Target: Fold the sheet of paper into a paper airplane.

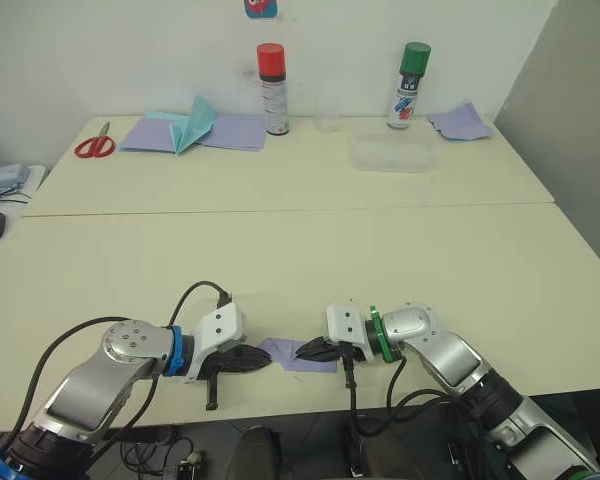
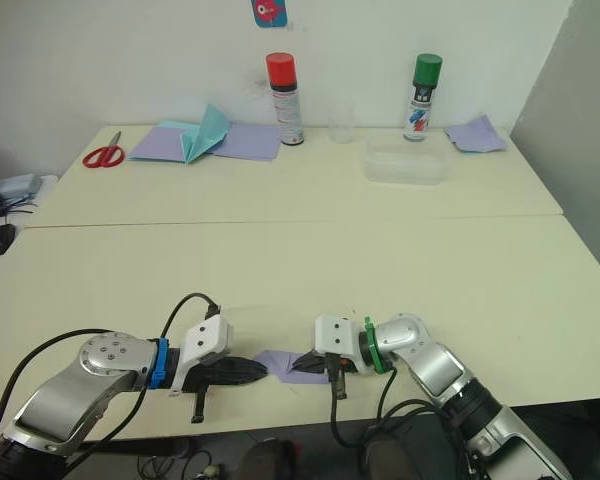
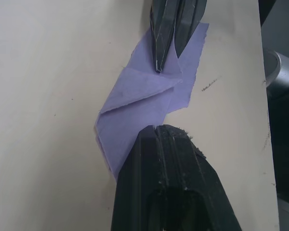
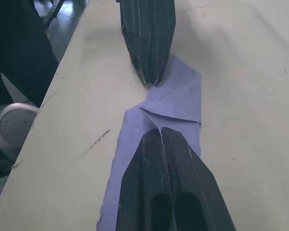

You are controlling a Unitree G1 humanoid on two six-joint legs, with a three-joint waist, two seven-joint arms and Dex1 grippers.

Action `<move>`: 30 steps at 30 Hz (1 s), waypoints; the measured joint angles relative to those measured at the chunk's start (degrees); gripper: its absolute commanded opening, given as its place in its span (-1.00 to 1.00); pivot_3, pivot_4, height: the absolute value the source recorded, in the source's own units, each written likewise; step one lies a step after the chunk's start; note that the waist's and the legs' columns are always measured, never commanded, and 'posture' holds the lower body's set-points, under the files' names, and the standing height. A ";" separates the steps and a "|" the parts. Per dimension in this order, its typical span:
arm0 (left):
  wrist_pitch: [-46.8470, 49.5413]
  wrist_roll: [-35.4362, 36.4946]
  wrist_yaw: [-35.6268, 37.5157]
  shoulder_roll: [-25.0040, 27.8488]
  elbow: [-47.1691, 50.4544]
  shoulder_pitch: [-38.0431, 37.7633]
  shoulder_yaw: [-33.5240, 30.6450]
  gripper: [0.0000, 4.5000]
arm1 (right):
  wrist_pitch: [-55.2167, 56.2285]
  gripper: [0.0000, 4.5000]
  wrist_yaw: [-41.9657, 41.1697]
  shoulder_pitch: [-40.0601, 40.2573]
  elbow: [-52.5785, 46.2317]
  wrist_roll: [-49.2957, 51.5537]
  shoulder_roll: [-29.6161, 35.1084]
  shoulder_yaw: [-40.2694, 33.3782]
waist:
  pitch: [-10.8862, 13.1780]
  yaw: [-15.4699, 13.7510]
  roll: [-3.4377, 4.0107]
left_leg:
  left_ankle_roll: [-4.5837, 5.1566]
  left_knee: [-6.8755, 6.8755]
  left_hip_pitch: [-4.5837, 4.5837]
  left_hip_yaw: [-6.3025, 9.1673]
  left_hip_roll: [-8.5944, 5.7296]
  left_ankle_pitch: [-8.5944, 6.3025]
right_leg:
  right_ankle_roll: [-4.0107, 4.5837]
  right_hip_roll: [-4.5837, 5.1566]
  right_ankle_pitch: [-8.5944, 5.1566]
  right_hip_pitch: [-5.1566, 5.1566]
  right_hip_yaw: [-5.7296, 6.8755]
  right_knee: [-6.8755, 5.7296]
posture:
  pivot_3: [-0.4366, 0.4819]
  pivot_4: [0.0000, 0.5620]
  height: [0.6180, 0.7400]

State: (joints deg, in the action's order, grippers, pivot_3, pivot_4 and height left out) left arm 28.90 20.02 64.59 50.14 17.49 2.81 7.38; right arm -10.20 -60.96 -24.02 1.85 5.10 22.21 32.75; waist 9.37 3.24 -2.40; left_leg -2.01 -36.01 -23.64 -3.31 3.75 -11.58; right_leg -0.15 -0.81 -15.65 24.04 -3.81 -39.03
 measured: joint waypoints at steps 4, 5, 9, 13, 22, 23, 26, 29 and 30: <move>6.73 5.74 1.30 1.35 -2.17 2.63 -4.77 -1.00 | 0.15 -0.99 -0.01 -0.32 0.83 0.00 -0.18 -0.11 | 0.01 -0.05 -0.02 | 0.00 -0.05 0.01 0.02 -0.01 0.01 | 0.00 -0.01 0.00 -0.01 0.06 -0.01 | -0.05 -0.47 1.00; 7.61 6.77 1.37 1.43 -2.56 3.62 -5.93 -1.00 | 0.14 -0.99 -0.02 -0.36 0.85 0.00 -0.18 -0.14 | 0.01 -0.07 -0.02 | 0.00 -0.05 0.01 0.03 -0.01 0.01 | -0.01 -0.01 0.01 -0.01 0.04 -0.01 | -0.05 -0.47 1.00; 11.97 11.62 0.75 -0.71 -1.99 8.12 -8.15 -1.00 | 0.13 -0.99 -0.09 -0.44 0.90 0.00 -0.21 -0.14 | 0.00 -0.06 -0.04 | 0.00 -0.07 0.07 -0.02 -0.04 0.01 | -0.06 0.00 0.03 -0.07 -0.08 -0.01 | -0.05 -0.47 1.00; 11.14 10.32 -1.46 -4.22 -0.03 8.37 -4.41 -1.00 | -0.10 -0.99 -0.11 -0.46 0.90 0.00 -0.24 -0.11 | 0.00 -0.02 -0.04 | 0.00 -0.05 0.08 -0.02 -0.05 0.01 | -0.37 -0.02 0.22 -0.07 -0.11 -0.01 | -0.05 -0.47 1.00; -0.64 -1.46 -4.80 -8.03 -5.39 7.01 4.80 -1.00 | -1.25 -0.99 -0.11 -0.55 0.33 0.04 0.08 -0.46 | -0.02 -0.32 -0.06 | 0.00 -0.08 0.10 -0.03 -0.07 0.01 | -0.08 0.00 0.06 -0.11 -0.15 0.00 | -0.05 -0.47 1.00; -0.98 -1.90 -5.03 -8.42 -5.90 7.25 4.92 -1.00 | -1.43 -0.99 -0.12 -0.56 0.29 0.04 0.10 -0.50 | -0.02 -0.37 -0.06 | 0.01 -0.08 0.15 -0.05 -0.07 0.02 | -0.08 0.01 0.06 -0.15 -0.16 0.00 | -0.05 -0.47 1.00; -2.26 -3.18 -4.92 -8.91 -7.17 8.07 5.97 -1.00 | -1.65 -0.99 -0.15 -0.56 0.38 0.02 0.10 -0.47 | -0.02 -0.42 -0.06 | 0.00 -0.07 0.46 -0.06 -0.08 0.01 | -0.06 0.03 0.04 -0.46 -0.19 0.04 | -0.05 -0.47 1.00; -3.35 -3.72 -3.85 -8.66 -7.53 7.97 6.33 -1.00 | -2.82 -0.73 -0.67 -0.69 0.27 0.25 0.10 -0.49 | -0.03 -0.41 -0.06 | -0.01 -0.02 0.71 -0.08 -0.07 0.00 | 0.02 0.10 -0.01 -0.71 -0.20 0.07 | -0.05 -0.47 1.00; -3.69 -3.74 -3.58 -8.28 -7.46 7.80 6.41 -1.00 | -3.40 -0.60 -1.22 -0.95 0.15 0.35 0.26 -0.52 | -0.03 -0.42 -0.06 | -0.01 -0.01 0.71 -0.08 -0.07 0.00 | 0.02 0.10 -0.01 -0.71 -0.20 0.08 | -0.05 -0.47 1.00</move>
State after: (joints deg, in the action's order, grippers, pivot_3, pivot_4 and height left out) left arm 25.21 16.27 61.01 41.87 10.04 10.61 13.79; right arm -13.60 -62.18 -24.97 2.00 5.45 22.47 32.23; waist 9.34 2.82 -2.46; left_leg -2.02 -36.02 -22.92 -3.39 3.68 -11.58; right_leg -0.13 -0.71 -15.66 23.33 -4.01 -38.96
